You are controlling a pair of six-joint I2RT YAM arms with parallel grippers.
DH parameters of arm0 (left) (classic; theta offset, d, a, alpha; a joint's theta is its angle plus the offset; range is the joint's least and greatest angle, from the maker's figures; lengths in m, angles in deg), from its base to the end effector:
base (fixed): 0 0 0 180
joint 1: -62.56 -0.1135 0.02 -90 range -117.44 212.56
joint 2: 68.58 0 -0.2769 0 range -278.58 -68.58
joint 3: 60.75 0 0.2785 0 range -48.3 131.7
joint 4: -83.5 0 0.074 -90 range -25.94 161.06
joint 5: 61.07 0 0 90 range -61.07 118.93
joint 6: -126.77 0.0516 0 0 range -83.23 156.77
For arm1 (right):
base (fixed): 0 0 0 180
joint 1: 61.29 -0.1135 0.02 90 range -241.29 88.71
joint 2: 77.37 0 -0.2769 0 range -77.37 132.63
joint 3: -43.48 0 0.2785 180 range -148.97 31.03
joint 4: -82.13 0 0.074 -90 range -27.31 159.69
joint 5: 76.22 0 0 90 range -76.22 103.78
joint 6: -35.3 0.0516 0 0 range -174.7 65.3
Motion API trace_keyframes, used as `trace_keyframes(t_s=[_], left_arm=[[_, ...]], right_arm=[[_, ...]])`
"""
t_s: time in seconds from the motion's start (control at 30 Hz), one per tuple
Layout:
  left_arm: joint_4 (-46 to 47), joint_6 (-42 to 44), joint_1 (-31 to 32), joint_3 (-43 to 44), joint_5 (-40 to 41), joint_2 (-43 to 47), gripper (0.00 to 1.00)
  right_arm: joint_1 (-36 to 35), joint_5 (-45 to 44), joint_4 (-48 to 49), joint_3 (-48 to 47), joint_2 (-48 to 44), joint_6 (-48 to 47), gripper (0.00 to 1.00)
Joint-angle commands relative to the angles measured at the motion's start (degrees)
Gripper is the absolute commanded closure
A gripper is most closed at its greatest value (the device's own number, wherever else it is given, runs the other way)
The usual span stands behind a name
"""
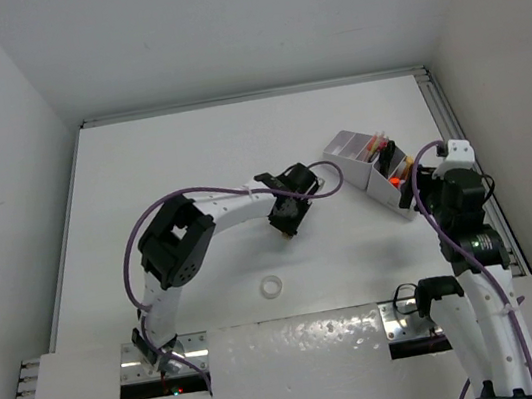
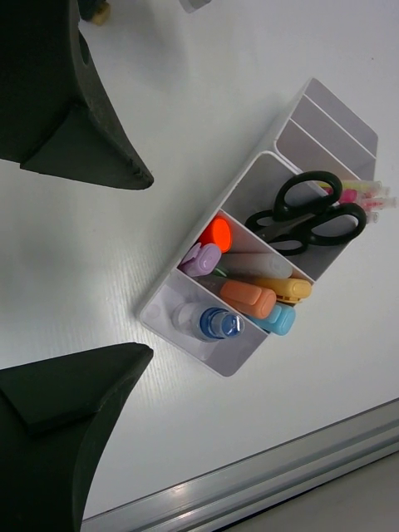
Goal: Sort the stationery into containers
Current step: Pick up the stationery from the center of the board.
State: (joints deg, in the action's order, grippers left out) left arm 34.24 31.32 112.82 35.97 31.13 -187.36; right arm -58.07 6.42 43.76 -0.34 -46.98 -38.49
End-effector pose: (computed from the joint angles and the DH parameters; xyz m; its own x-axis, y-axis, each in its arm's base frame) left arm 0.2903 -0.3460 0.1326 -0.6751 0.6636 -0.3223 0.6996 0.7145 0.0058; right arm 0.1649 -0.0159 0.2655 -0.3563 0.2973 -0.8858 0.2824 0.9380 0.2013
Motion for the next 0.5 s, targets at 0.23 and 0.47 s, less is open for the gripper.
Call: trace_keyframes(t_s=[0.23, 0.47], left_arm=[[-3.5, -1.2, -4.0, 10.4, -6.6, 1.1, 1.00], [7.9, -1.6, -7.9, 31.3, -11.2, -2.2, 1.00]], right_arm=[[-0.4, -2.0, 1.0, -1.4, -0.3, -1.0, 0.27], [-0.5, -0.8, 3.7, 0.5, 1.5, 2.1, 0.27]])
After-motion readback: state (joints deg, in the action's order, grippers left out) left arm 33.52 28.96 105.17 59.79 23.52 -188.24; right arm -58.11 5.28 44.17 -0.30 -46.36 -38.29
